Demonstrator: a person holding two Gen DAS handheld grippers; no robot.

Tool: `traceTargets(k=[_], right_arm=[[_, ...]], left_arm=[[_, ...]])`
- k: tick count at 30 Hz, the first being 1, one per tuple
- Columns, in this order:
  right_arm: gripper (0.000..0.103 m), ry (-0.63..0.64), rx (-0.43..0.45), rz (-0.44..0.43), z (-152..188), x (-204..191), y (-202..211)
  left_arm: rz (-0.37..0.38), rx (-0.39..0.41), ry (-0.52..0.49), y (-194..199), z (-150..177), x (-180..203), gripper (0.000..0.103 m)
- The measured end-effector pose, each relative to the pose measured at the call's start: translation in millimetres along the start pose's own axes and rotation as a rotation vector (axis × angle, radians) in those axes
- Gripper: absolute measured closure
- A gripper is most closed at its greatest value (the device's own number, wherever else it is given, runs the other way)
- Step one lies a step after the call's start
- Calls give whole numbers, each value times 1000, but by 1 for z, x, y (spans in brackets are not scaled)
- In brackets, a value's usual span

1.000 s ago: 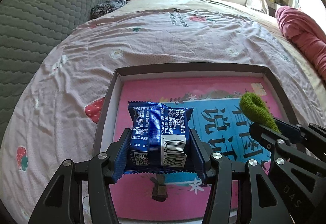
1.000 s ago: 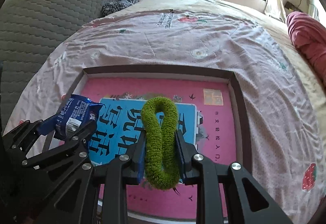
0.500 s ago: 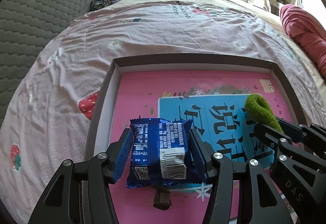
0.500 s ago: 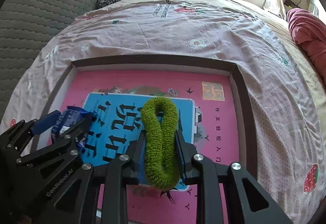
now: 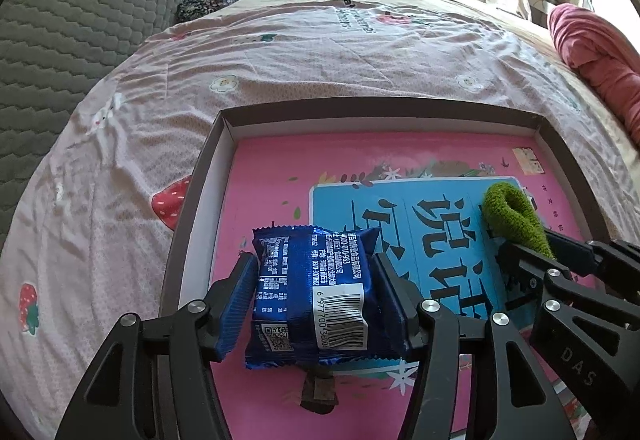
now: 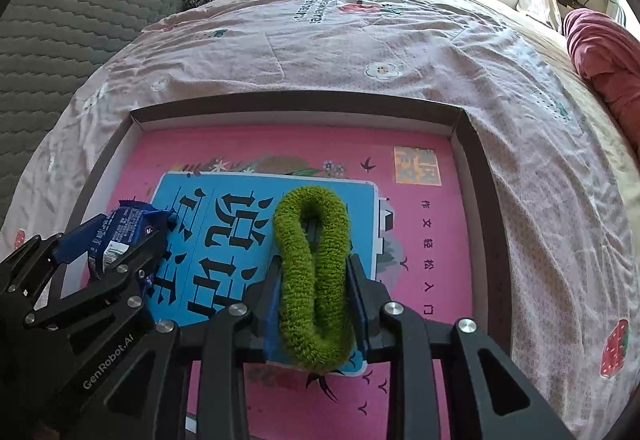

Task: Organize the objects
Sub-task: 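Lower both items onto the pink book and open both tools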

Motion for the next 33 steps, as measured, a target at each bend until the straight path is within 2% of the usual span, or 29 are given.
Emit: traceTargets(k=[4,11,19,25,33], right_arm=[[60,-1,-2,0,0,-1,0],[53,-18,-4,16,2,4,3],[44,-15,-11,33,1,5,5],[35,-12,0,34,-1,6,10],[33,-15,13,33,-3,5,19]], left_arm=[[0,3,2,0,0,-2,40],[-13,6,5,3,1,-10,30],[-18,10,5,7,1,-15,26],[16,14,16,11,3,-19,25],[21,20,7,19,3,-20,24]])
Point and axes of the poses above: each gripper's, at about its wrist camera, not at the fingertips, and y roughly against the way its jaws point, x to its right, z to its underside, the point moved 2 cm from there along -y, roughly the way its jaws point, and after that the axes turned 9 degrees about y, right-handed, at the moved point
